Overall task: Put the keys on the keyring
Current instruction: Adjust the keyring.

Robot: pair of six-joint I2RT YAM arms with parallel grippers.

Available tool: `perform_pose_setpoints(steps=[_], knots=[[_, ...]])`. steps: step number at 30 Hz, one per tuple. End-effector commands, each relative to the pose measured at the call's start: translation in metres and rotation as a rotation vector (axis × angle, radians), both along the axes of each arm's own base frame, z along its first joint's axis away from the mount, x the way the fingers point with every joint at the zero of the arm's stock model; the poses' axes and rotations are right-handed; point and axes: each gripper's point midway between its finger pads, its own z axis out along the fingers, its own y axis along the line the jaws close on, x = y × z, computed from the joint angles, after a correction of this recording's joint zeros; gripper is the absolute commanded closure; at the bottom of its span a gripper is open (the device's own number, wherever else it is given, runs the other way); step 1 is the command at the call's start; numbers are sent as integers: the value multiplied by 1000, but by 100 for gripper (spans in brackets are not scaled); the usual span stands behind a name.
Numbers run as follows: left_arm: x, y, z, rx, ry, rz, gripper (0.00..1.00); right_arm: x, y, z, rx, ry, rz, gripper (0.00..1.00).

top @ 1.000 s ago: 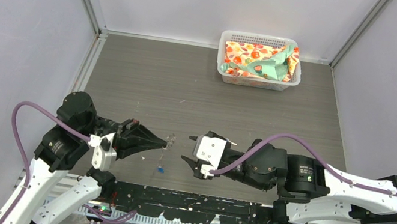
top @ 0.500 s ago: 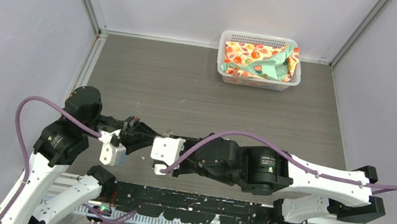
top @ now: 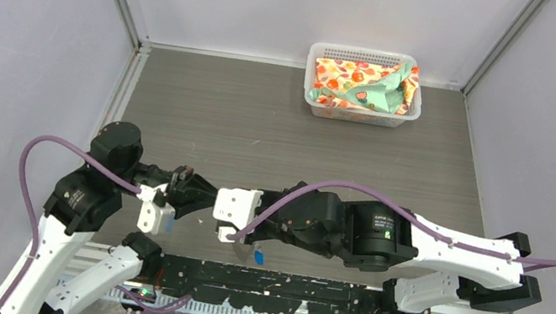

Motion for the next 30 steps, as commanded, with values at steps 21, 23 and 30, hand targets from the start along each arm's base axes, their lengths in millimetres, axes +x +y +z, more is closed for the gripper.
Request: perform_pose_setpoints(steps=[21, 23, 30], knots=[[-12, 0, 22, -38, 30, -39, 100, -3, 8, 13, 27, 17, 5, 78], [-12, 0, 23, -39, 39, -36, 100, -5, 11, 12, 28, 19, 16, 79], [-12, -1, 24, -40, 59, -39, 100, -1, 15, 2, -10, 9, -8, 91]])
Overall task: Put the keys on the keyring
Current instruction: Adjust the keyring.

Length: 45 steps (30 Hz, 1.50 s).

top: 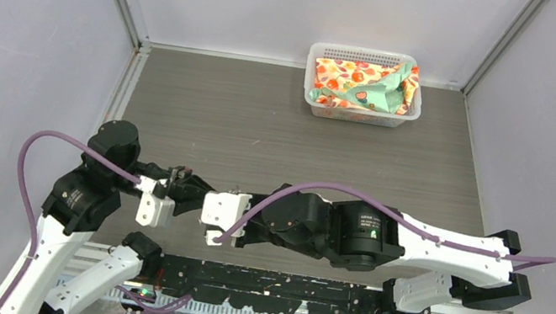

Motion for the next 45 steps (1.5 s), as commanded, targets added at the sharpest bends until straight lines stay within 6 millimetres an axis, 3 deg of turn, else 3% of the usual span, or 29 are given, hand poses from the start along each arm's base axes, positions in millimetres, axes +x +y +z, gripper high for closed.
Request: perform_pose_setpoints(steps=[1, 5, 8, 11, 14, 17, 21, 30, 45], knots=[[-7, -1, 19, -42, -40, -41, 100, 2, 8, 18, 59, -9, -17, 95], [-9, -1, 19, -44, -21, -43, 99, 8, 5, 25, 96, -24, -47, 99], [-9, 0, 18, -47, 13, -26, 68, 5, 0, 39, 200, -6, -39, 99], [-6, 1, 13, -40, 65, 19, 59, -1, -11, 65, 383, 55, 4, 99], [1, 0, 8, -40, 159, 76, 65, -11, -21, 78, 549, 96, 68, 99], [7, -2, 10, -68, 237, 108, 73, -14, -28, 75, 622, 122, 85, 99], [-2, -5, 25, -104, 324, 61, 73, -16, -34, 83, 699, 149, 94, 99], [-10, -11, 50, -127, 496, -16, 74, -17, -26, 77, 716, 174, 104, 99], [-24, -8, 48, -94, 508, -73, 73, -12, -13, 67, 682, 180, 86, 99]])
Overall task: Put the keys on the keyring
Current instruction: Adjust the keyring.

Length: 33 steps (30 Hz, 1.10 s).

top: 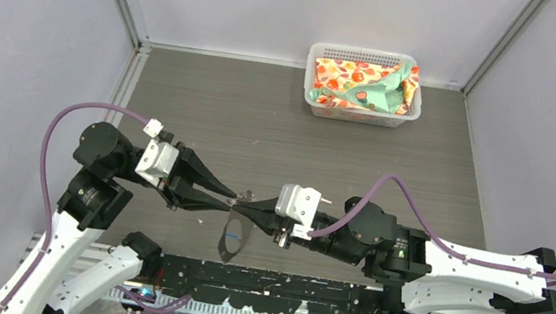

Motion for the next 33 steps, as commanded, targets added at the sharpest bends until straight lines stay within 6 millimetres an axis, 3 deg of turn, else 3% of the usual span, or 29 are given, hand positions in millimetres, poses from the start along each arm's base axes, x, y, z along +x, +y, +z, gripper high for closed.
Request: perform_pose_setpoints(steps=[1, 5, 6, 13, 16, 20, 29, 33], knots=[[-12, 4, 11, -19, -40, -37, 74, 4, 4, 21, 69, 6, -12, 99], [-13, 4, 6, -12, -53, -41, 98, 2, 6, 23, 90, 8, -4, 99], [-12, 4, 4, -11, -55, -35, 99, 2, 6, 23, 92, 10, -3, 99], [-5, 3, 9, -12, -54, 3, 100, 6, 9, 12, 26, 52, -28, 94], [-2, 3, 0, 17, -56, 15, 100, 11, -1, 10, -6, 98, -64, 77], [5, 4, -8, 39, -116, 43, 100, 10, -17, 13, -61, 124, -66, 67], [-9, 9, -21, 59, -233, -37, 100, 1, -32, 13, -287, 129, -12, 50], [-13, 10, -22, 51, -267, -57, 100, -1, -30, 9, -397, 121, 10, 50]])
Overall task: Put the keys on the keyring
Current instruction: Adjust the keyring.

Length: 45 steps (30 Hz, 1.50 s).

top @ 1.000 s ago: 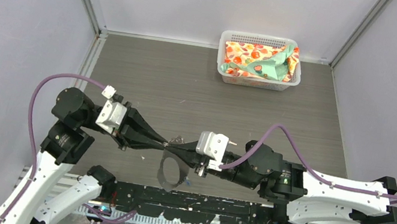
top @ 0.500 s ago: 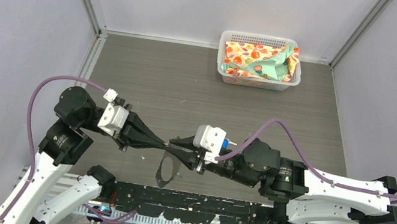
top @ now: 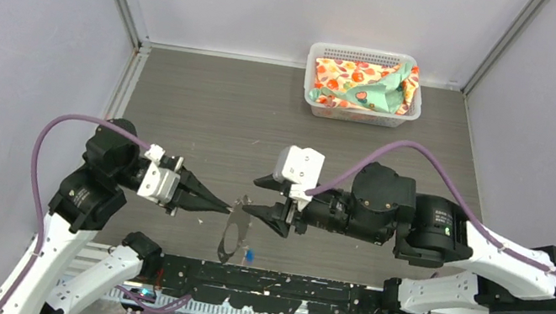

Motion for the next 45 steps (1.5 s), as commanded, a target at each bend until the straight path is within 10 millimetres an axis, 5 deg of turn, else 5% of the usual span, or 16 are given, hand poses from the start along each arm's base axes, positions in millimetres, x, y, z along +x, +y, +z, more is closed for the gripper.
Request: perform_pose_setpoints(steps=[1, 18, 45], knots=[[-12, 4, 8, -25, -121, -56, 100, -7, -4, -26, -187, 7, 53, 51], [8, 6, -12, 59, -239, 11, 100, 10, 29, -35, -253, -53, 2, 70], [7, 4, -6, 53, -135, 23, 100, -3, 39, -62, -321, 40, 88, 64]])
